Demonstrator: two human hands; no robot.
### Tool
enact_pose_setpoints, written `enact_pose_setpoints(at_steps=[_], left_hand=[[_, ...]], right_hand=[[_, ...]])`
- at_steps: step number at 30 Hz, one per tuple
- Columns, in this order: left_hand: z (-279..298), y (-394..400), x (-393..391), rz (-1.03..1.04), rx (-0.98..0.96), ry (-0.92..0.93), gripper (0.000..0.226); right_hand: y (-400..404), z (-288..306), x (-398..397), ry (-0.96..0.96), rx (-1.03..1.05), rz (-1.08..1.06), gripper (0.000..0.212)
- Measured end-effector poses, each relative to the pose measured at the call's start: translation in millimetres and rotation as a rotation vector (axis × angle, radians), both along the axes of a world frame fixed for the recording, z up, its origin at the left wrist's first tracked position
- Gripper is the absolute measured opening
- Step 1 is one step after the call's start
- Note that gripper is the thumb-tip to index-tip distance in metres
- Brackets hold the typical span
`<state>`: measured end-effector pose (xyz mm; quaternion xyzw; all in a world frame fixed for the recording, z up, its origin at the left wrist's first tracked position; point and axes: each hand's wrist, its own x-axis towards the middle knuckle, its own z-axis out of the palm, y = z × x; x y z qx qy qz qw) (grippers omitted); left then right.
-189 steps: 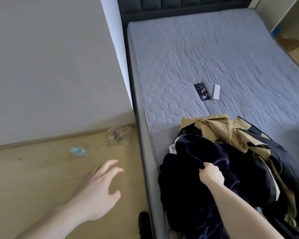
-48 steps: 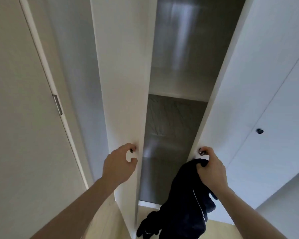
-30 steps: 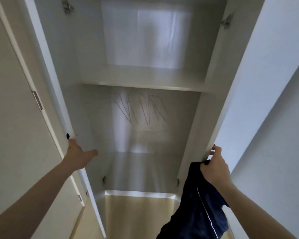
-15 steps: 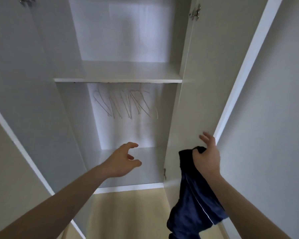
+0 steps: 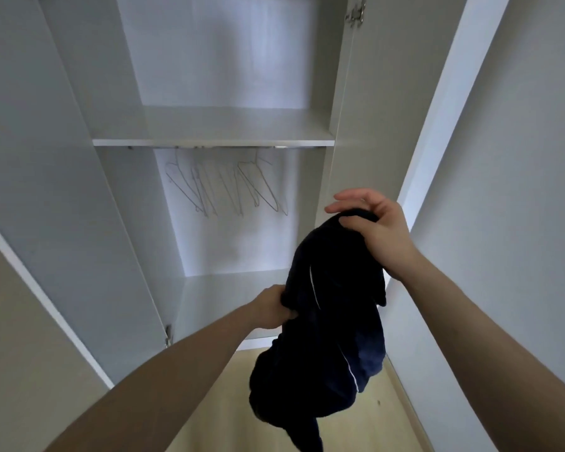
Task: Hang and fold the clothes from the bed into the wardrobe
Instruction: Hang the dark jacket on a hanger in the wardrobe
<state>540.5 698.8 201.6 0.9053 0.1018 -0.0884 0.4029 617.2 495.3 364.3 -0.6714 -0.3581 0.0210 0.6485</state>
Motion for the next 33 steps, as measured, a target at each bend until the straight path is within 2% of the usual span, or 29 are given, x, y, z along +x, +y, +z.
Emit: enact_pose_setpoints(at_steps=[2, 5, 8, 11, 13, 16, 19, 24, 27, 30, 33], left_hand=[[-6.3, 20.4, -8.2, 0.07, -0.097, -0.063, 0.024], [-1.2, 52.3, -23.4, 0.219, -0.203, -0.163, 0.006], [29.6, 76.7, -35.2, 0.357, -0.298, -0.261, 0.021], [73.8, 87.9, -44.1, 0.391, -0.372, -0.369, 0.023], [101.2, 87.9, -47.9, 0.381, -0.376, -0.415, 0.02], [132.4, 84.4, -53.9, 0.39, -0.397, -0.458, 0.021], [155.4, 82.5, -59.9, 0.416, -0.442, -0.483, 0.019], [171.7, 76.0, -64.0, 0.443, -0.465, -0.46, 0.024], [175.1, 69.7, -65.3, 0.451, -0.458, -0.441, 0.029], [182.8, 69.6, -65.3, 0.451, -0.43, -0.436, 0.036], [195.2, 72.3, -67.0, 0.451, -0.393, -0.432, 0.063]], right_hand=[[-8.6, -8.8, 2.6, -0.058, -0.081, -0.119, 0.032], [-24.9, -32.4, 6.7, -0.042, -0.185, -0.254, 0.028], [-29.2, -53.4, 11.4, 0.03, -0.295, -0.356, 0.02], [-22.5, -68.9, 12.7, 0.079, -0.427, -0.368, 0.009], [-14.5, -78.6, 9.9, 0.075, -0.484, -0.354, 0.016], [-3.5, -91.1, 1.8, 0.08, -0.483, -0.335, 0.017], [4.6, -111.3, -3.7, 0.207, -0.436, -0.279, 0.017], [23.3, -212.4, -32.0, 0.524, -0.473, -0.271, 0.034], [35.5, -263.4, -72.3, 0.662, -0.647, -0.06, 0.062], [64.7, -263.3, -98.2, 0.674, -0.67, 0.117, 0.083], [86.4, -236.6, -99.8, 0.627, -0.603, 0.146, 0.108]])
